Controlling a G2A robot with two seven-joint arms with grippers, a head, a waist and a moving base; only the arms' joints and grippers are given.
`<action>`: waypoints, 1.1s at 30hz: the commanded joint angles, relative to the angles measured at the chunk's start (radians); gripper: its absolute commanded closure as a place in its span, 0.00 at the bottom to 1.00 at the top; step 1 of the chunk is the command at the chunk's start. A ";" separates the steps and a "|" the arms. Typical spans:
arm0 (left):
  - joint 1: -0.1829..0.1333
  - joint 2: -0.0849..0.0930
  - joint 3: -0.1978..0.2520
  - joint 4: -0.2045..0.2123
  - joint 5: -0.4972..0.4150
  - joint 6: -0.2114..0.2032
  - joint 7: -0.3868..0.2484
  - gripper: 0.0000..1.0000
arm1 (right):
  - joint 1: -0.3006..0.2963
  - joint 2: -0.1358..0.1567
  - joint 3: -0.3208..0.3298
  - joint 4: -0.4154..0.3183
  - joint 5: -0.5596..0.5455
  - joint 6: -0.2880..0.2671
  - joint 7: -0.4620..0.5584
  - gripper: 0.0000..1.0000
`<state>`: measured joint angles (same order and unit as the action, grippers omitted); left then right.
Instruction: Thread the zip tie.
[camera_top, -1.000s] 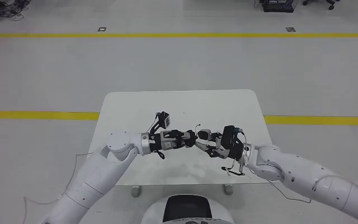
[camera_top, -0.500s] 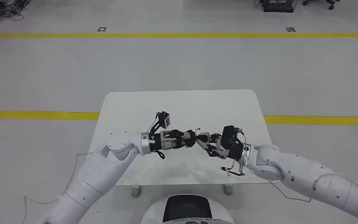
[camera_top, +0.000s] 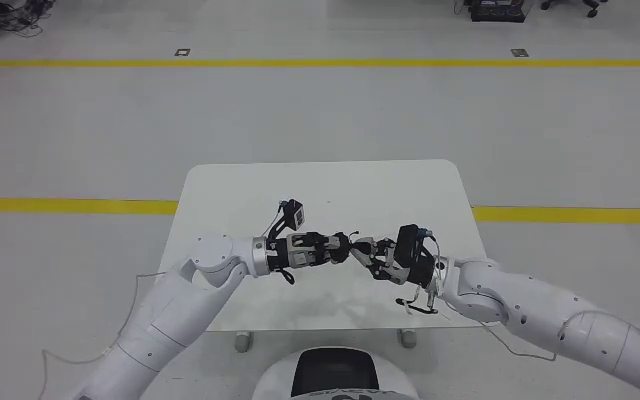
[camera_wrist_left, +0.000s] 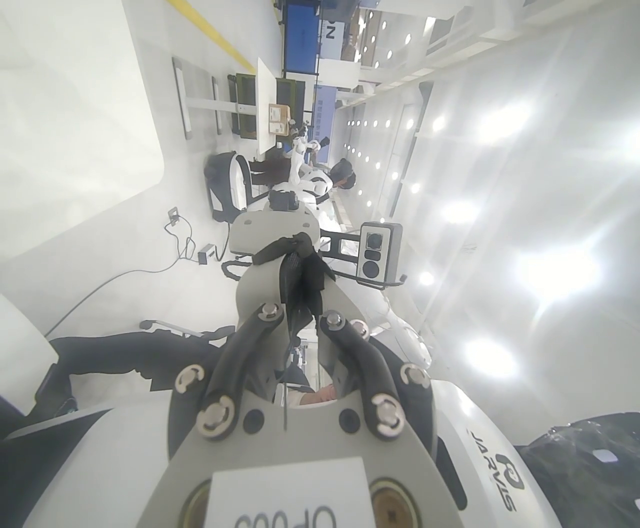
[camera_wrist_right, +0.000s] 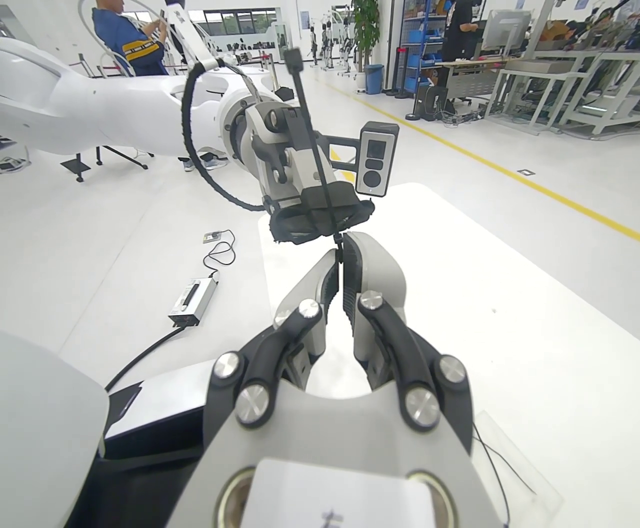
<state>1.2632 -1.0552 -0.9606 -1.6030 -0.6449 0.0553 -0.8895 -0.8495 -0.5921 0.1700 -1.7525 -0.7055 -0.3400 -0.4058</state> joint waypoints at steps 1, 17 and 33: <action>0.000 0.000 0.000 0.000 0.000 0.000 0.000 1.00 | 0.000 0.000 0.000 0.000 0.001 0.000 0.001 1.00; -0.001 0.002 0.002 -0.001 -0.012 -0.007 0.009 1.00 | -0.001 -0.007 0.000 0.017 0.013 0.000 0.024 1.00; 0.001 0.005 0.001 -0.006 -0.018 -0.013 0.015 1.00 | -0.006 -0.020 0.000 0.044 0.023 0.000 0.052 1.00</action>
<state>1.2637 -1.0508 -0.9598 -1.6088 -0.6628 0.0429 -0.8744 -0.8550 -0.6118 0.1700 -1.7104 -0.6828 -0.3400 -0.3554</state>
